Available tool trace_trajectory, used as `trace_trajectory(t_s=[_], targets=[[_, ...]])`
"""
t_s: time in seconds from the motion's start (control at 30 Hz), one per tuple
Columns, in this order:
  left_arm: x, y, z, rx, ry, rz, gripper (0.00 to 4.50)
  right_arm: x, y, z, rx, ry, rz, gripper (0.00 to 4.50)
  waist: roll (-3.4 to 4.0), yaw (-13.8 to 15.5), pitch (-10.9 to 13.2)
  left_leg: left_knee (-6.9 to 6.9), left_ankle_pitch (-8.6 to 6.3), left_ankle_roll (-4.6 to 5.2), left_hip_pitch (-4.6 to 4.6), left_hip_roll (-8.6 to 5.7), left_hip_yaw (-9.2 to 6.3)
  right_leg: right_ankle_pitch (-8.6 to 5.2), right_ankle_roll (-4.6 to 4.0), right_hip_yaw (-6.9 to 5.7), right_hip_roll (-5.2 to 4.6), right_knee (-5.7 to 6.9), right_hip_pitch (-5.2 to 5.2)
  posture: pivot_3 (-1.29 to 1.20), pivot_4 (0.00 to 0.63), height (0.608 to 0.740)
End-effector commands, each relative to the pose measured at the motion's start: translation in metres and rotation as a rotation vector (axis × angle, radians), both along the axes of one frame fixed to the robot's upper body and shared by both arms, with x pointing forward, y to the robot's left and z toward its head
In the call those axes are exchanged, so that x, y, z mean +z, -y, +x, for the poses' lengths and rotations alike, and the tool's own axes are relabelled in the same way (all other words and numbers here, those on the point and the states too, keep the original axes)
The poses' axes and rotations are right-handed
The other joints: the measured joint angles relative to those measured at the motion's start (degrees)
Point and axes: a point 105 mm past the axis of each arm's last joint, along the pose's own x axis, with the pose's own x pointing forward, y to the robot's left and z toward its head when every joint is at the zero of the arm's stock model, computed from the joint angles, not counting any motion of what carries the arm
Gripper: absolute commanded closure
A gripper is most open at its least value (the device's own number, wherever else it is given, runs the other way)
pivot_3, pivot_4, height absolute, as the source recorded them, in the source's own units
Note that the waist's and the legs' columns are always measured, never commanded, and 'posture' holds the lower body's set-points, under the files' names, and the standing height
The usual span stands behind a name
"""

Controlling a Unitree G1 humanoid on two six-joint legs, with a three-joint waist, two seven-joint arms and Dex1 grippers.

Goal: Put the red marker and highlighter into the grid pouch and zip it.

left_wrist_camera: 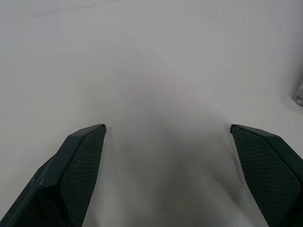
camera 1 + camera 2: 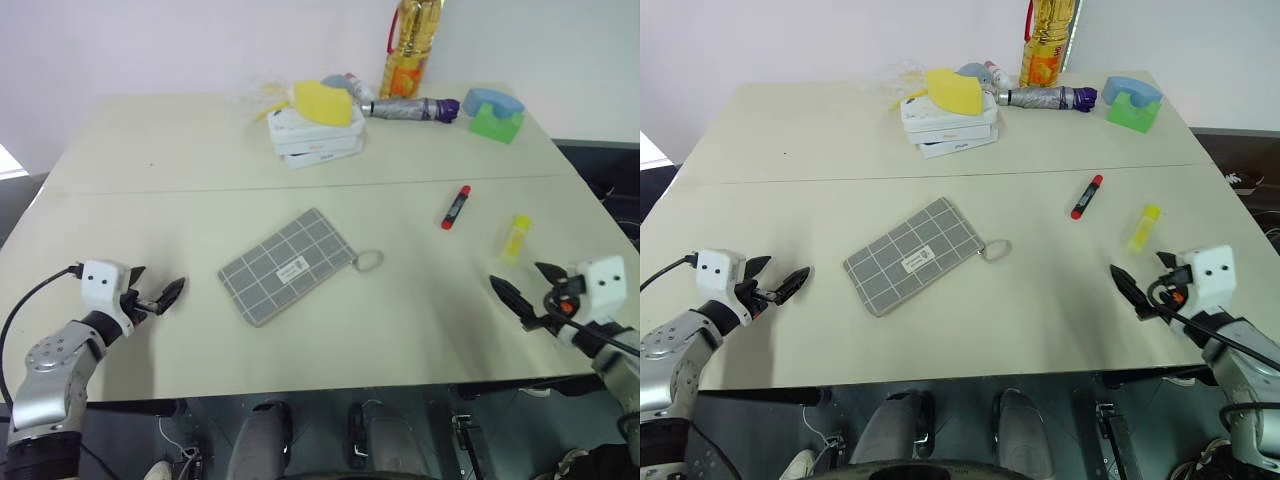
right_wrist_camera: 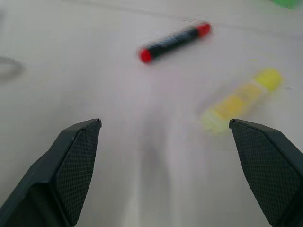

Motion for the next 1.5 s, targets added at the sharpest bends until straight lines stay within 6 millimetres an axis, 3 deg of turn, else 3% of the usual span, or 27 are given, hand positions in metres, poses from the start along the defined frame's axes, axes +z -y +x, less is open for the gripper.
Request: trace_trajectory(t_s=[0.03,0.13,0.27,0.33,0.4,0.57,0.7,0.83,1.1,1.23,1.33,1.5], targets=[[0.01,0.001,0.003,0.005,0.068,0.014,0.01,0.023,-0.041,0.012,0.124,0.097,0.033,0.25,0.0,0.0,0.0,0.01,0.0,0.0,0.01,0.0,0.0,0.0,0.0,0.01,0.0,0.02,0.0,0.0,0.15,0.74],[0.01,0.008,0.004,-0.004,0.088,0.006,0.0,0.035,-0.088,0.023,0.251,0.14,0.089,1.31,-0.01,0.03,0.0,0.02,0.0,0.0,0.0,0.0,-0.01,0.01,0.03,0.0,0.0,0.07,-0.02,0.0,0.15,0.74],[0.008,0.019,0.004,-0.036,0.1,-0.001,0.0,0.029,-0.126,0.035,0.328,0.114,0.082,3.44,-0.03,0.23,-0.01,0.01,0.0,0.0,-0.02,-0.01,-0.03,0.02,0.05,0.0,0.0,0.12,-0.04,0.0,0.15,0.74],[0.007,0.026,0.006,-0.069,0.097,0.004,0.0,0.02,-0.155,0.05,0.368,0.095,0.099,4.41,-0.09,0.1,-0.04,0.02,0.0,0.0,-0.03,-0.04,-0.04,0.02,0.05,-0.01,-0.01,0.12,-0.03,0.0,0.15,0.74],[0.008,0.03,0.008,-0.089,0.103,0.003,0.0,0.012,-0.18,0.06,0.402,0.08,0.096,4.47,-0.11,-0.1,-0.05,0.09,0.01,0.0,-0.02,-0.05,-0.02,0.03,0.04,-0.01,0.0,0.15,-0.04,0.0,0.15,0.74],[0.011,0.036,0.005,-0.13,0.115,0.037,0.0,-0.02,-0.206,0.072,0.387,-0.025,0.03,4.47,-0.12,0.02,-0.06,0.09,0.01,0.01,-0.02,-0.05,-0.05,0.04,0.04,-0.01,0.02,0.25,-0.06,0.0,0.15,0.74],[0.011,0.038,0.0,-0.164,0.119,0.066,0.0,-0.042,-0.215,0.089,0.307,-0.119,0.032,4.47,-0.12,-0.14,-0.06,0.08,0.01,0.01,-0.03,-0.05,-0.02,0.05,0.05,-0.01,-0.01,0.25,-0.07,0.0,0.15,0.74],[0.019,0.04,-0.006,-0.225,0.14,0.135,0.0,-0.058,-0.217,0.092,0.247,-0.222,0.08,4.47,-0.14,-0.41,-0.08,0.09,0.02,0.0,0.02,0.0,-0.05,0.06,0.02,-0.02,0.04,0.31,-0.07,0.0,0.15,0.74],[0.02,0.064,-0.028,-0.517,0.19,0.426,0.0,-0.058,-0.218,0.093,0.212,-0.269,0.169,4.47,-0.11,-0.48,-0.12,0.04,0.01,0.0,0.02,0.02,-0.04,0.03,-0.03,-0.01,-0.01,0.28,-0.07,0.0,0.15,0.74],[0.014,0.091,-0.037,-0.747,0.251,0.59,0.0,-0.058,-0.217,0.093,0.214,-0.267,0.149,4.47,-0.08,-0.41,-0.13,0.04,0.01,0.0,0.03,0.03,-0.03,-0.04,-0.16,0.0,-0.03,0.26,-0.08,0.0,0.15,0.74],[0.016,0.107,-0.028,-0.81,0.344,0.665,0.0,-0.058,-0.219,0.092,0.213,-0.267,0.151,4.47,-0.08,-0.24,-0.14,0.04,0.01,0.0,0.02,0.02,-0.01,-0.04,-0.16,0.0,-0.04,0.27,-0.08,0.0,0.15,0.74],[0.007,0.116,-0.015,-0.862,0.398,0.783,0.0,-0.058,-0.22,0.092,0.205,-0.264,0.154,4.47,-0.08,-0.43,-0.15,0.0,0.01,0.0,0.02,0.01,0.04,0.05,0.02,-0.01,0.0,0.28,-0.09,0.0,0.15,0.74]])
